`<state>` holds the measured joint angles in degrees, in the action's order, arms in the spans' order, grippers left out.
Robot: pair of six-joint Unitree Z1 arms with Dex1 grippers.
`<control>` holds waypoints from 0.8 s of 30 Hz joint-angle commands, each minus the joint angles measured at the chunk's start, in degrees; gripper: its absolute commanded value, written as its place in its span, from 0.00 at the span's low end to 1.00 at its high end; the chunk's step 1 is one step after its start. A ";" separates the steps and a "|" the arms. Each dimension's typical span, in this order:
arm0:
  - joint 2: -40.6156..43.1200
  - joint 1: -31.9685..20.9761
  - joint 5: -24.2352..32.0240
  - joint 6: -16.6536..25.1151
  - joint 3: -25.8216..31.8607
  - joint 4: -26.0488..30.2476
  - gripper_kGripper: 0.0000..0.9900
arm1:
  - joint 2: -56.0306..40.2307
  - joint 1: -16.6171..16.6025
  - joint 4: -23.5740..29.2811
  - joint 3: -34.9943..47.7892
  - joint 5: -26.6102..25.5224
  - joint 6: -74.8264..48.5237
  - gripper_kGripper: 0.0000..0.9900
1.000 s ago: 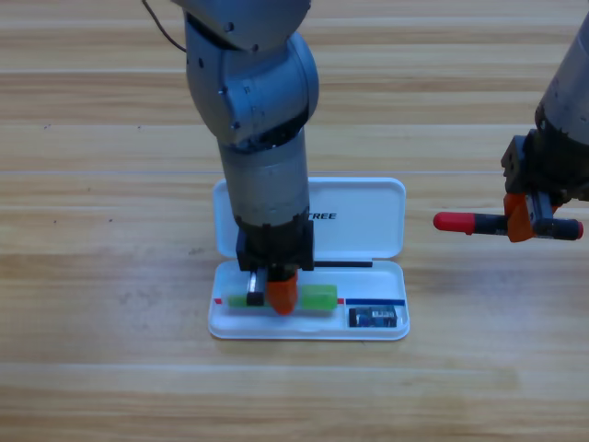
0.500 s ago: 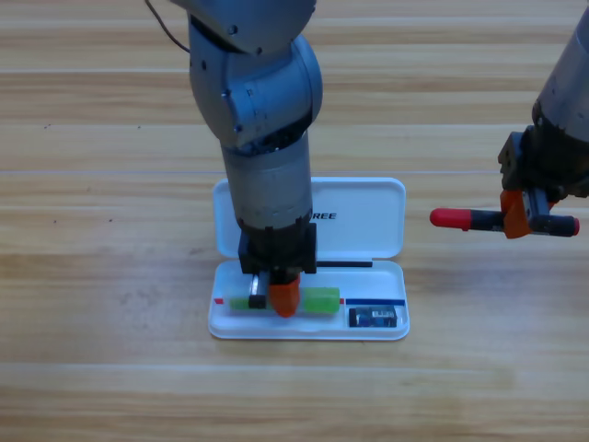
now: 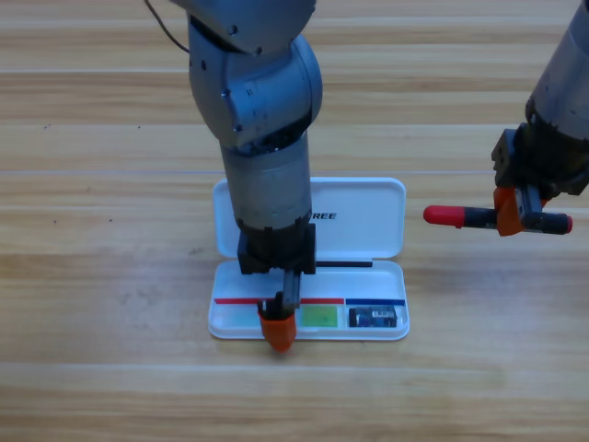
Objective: Clean up eraser and pencils
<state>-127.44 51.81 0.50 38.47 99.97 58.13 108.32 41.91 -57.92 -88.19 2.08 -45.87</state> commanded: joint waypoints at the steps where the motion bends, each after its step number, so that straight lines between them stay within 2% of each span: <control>1: 0.61 1.01 -0.06 -0.06 -0.74 1.11 1.00 | 3.65 4.58 -0.79 -1.89 -1.64 0.96 0.00; 3: 4.04 0.92 -0.15 1.35 -0.47 2.52 1.00 | 5.67 5.55 -1.06 -3.39 -1.64 1.14 0.00; 6: 12.39 -2.95 1.08 4.42 -1.26 4.80 1.00 | 9.36 7.13 -1.32 -6.29 -1.64 1.66 0.00; 9: 21.97 -10.24 4.07 9.34 -3.46 5.59 1.00 | 13.76 8.89 -2.11 -10.51 -1.38 2.28 0.00; 12: 28.30 -20.70 8.73 15.67 -6.01 5.59 1.00 | 18.85 10.56 -3.61 -16.22 -1.12 2.63 0.00; 17: 29.18 -36.96 18.13 26.13 -9.53 5.50 1.00 | 25.80 12.67 -4.75 -25.10 -0.06 3.33 0.00; 20: 28.21 -40.74 19.54 28.77 -11.20 5.50 1.00 | 28.08 13.73 -5.19 -28.08 0.64 3.60 0.00; 24: 27.51 -41.97 19.72 30.35 -13.22 5.50 1.00 | 29.14 14.78 -6.15 -30.19 0.64 4.12 0.00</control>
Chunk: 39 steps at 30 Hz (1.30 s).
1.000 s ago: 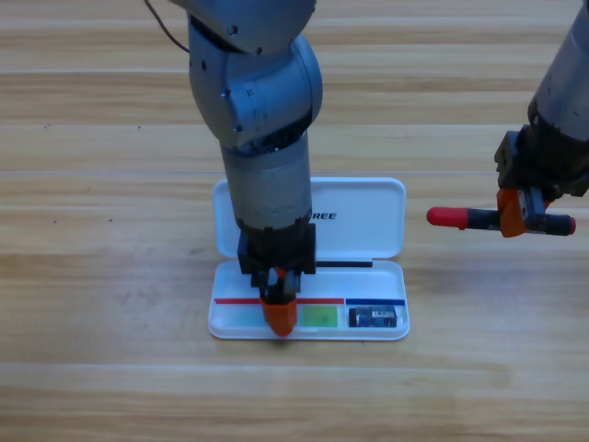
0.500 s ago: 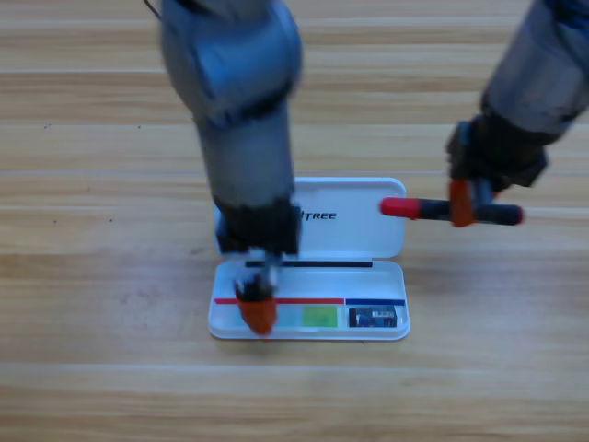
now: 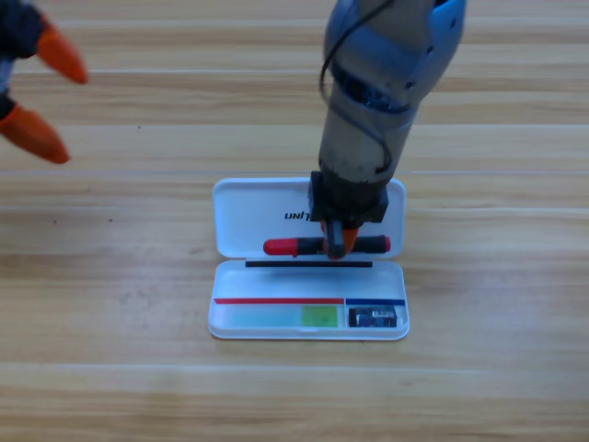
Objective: Clean up eraser and pencils
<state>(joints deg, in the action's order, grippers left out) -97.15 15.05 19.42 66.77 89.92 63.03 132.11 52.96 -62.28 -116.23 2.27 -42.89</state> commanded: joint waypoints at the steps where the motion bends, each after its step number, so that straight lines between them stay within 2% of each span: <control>1: -2.87 -5.21 0.79 2.14 -3.61 0.61 1.00 | 5.44 3.72 -1.88 -2.34 0.45 1.23 0.00; 9: -3.05 -5.21 0.88 2.49 -5.20 0.61 1.00 | 5.97 3.72 -1.88 -2.34 1.33 2.73 0.00; 10: -3.05 -5.21 0.88 2.49 -5.28 0.61 1.00 | 5.88 3.72 -1.88 -2.34 1.33 3.08 0.17; 12: -3.05 -5.21 0.88 2.49 -5.46 0.61 1.00 | 5.44 3.72 -1.88 -2.16 1.42 3.61 0.79; 13: -3.05 -5.12 0.88 2.49 -5.37 0.61 1.00 | 5.09 3.72 -1.97 -2.16 1.68 4.13 0.93; 15: -2.87 -5.12 1.06 2.49 -5.37 0.61 1.00 | 4.48 3.72 -1.88 -2.16 1.68 4.22 0.97; 22: -3.05 -5.12 1.58 2.23 -4.41 0.52 1.00 | -0.18 3.72 -1.88 -0.67 1.07 4.92 0.97; 25: -4.37 -5.21 3.43 1.96 -1.24 0.43 1.00 | -5.72 3.72 -1.88 2.06 -1.30 5.10 0.98; 28: -7.71 -6.17 6.94 1.17 4.65 0.43 0.97 | -13.02 3.72 -1.88 5.84 -5.08 5.45 0.98; 31: -12.72 -7.14 10.72 -0.50 12.12 0.52 0.86 | -20.84 3.72 -1.79 10.58 -9.83 6.07 0.98; 34: -18.87 -7.84 14.24 -1.82 20.12 0.61 0.66 | -29.10 3.72 0.23 17.00 -15.37 7.30 0.98; 36: -23.79 -7.84 16.70 -1.90 25.48 1.22 0.40 | -34.90 3.72 3.22 21.92 -17.48 9.14 0.98; 38: -28.89 -8.11 19.86 -1.82 30.93 2.98 0.08 | -40.09 3.72 5.50 25.79 -19.23 11.34 0.98; 39: -30.91 -8.28 21.89 -1.82 32.42 3.42 0.00 | -42.37 3.72 6.55 27.46 -19.59 12.48 0.98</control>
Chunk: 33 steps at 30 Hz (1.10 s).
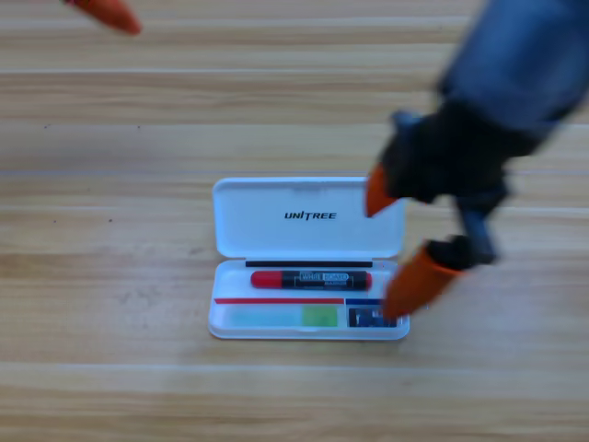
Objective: Clean up eraser and pencils
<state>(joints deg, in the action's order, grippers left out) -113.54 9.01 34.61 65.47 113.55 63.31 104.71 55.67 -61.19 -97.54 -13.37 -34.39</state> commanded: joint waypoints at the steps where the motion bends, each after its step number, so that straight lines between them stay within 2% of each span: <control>1: -16.27 -2.41 8.90 -0.61 9.41 3.13 0.00 | -17.44 0.84 6.70 10.71 -4.38 4.86 0.98; 4: -20.93 -2.33 12.06 -0.70 10.11 3.22 0.00 | -23.50 0.84 11.79 17.39 -4.91 7.06 0.99; 8: -27.70 -1.36 15.84 -0.43 11.61 3.84 0.00 | -24.64 0.84 12.23 19.32 -6.05 7.67 0.99; 14: -33.41 3.30 17.07 -0.08 11.52 5.33 0.00 | -22.71 0.84 12.50 20.11 -8.16 7.76 0.99; 25: -34.73 10.94 16.37 -0.43 10.99 8.93 0.00 | -21.30 0.84 15.05 22.13 -7.81 7.76 0.99; 33: -33.59 12.79 15.84 -1.05 9.50 9.55 0.00 | -22.18 0.84 15.05 22.66 -7.98 7.85 0.99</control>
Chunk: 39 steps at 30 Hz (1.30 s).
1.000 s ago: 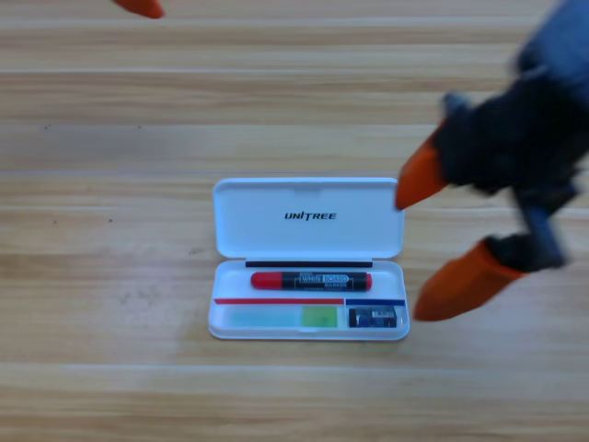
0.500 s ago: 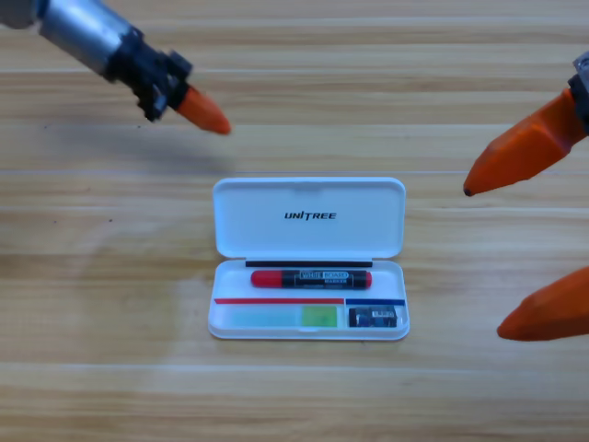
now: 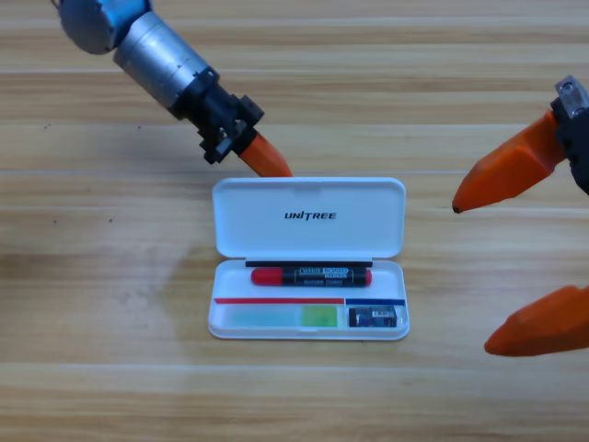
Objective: Clean up eraser and pencils
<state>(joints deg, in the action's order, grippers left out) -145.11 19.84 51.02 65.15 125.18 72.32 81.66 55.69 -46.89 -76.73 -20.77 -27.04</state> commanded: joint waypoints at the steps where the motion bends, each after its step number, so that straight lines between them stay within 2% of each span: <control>1: -1.84 1.96 -0.74 -0.63 -2.57 0.54 0.00 | 0.87 0.83 0.74 1.93 -0.59 0.50 0.99; 12: 4.57 1.96 -2.33 0.51 -11.19 0.46 0.00 | 1.31 0.83 1.10 1.75 -0.59 0.85 0.99; 19: 9.23 3.27 -2.94 0.51 -14.61 0.19 0.00 | 1.40 0.83 1.10 1.75 -0.59 1.12 0.99; 39: 8.35 8.55 -4.35 -0.37 -23.05 -6.93 0.00 | 1.93 0.83 1.10 1.67 -1.21 1.56 0.99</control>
<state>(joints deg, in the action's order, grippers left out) -135.00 26.05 47.94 65.44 104.87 67.43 81.66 55.69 -46.64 -76.72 -21.52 -26.15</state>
